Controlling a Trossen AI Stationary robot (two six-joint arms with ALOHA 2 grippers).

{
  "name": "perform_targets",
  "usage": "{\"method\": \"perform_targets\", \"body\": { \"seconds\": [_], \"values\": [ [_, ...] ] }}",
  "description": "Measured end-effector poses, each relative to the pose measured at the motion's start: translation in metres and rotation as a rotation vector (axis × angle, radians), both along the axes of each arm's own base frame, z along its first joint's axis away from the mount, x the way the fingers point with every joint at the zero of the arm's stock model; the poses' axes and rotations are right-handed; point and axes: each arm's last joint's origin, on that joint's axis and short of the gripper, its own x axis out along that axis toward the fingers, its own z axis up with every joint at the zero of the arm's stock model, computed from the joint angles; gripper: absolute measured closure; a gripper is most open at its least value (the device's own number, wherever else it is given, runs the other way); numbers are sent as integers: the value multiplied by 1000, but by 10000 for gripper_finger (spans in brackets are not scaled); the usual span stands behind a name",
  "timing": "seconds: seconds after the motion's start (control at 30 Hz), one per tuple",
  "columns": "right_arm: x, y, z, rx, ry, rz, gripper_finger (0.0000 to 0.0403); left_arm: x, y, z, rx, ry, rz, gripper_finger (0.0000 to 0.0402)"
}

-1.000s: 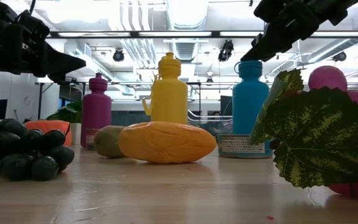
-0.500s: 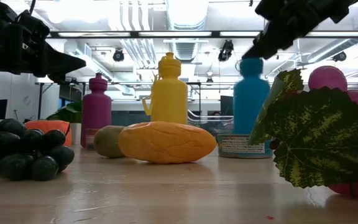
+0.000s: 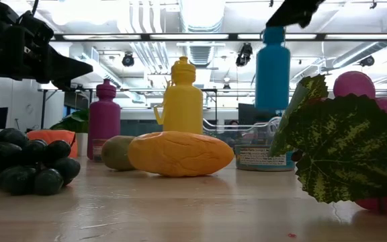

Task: Pick & Place Food Item
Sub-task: Put the blue water bottle into the right transparent bin

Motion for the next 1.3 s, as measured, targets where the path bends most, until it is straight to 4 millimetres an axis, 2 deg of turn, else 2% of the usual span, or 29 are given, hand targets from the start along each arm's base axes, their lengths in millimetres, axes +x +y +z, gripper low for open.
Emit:
{"method": "perform_targets", "body": {
  "seconds": [0.23,0.4,0.63,0.8,1.0,1.3],
  "values": [
    [-16,-20,28,-1,-61,-209,344,0,0,0,0,0,0,387],
    [-28,-45,32,8,-86,-373,344,0,0,0,0,0,0,387],
    [-49,-81,18,57,-87,-631,344,0,0,0,0,0,0,387],
    [-62,-98,6,80,-69,-748,344,0,0,0,0,0,0,387],
    [-74,-112,-11,123,-42,-806,344,0,0,0,0,0,0,387],
    [-71,-119,-18,120,-108,-813,344,0,0,0,0,1,0,387]
  ]
}}
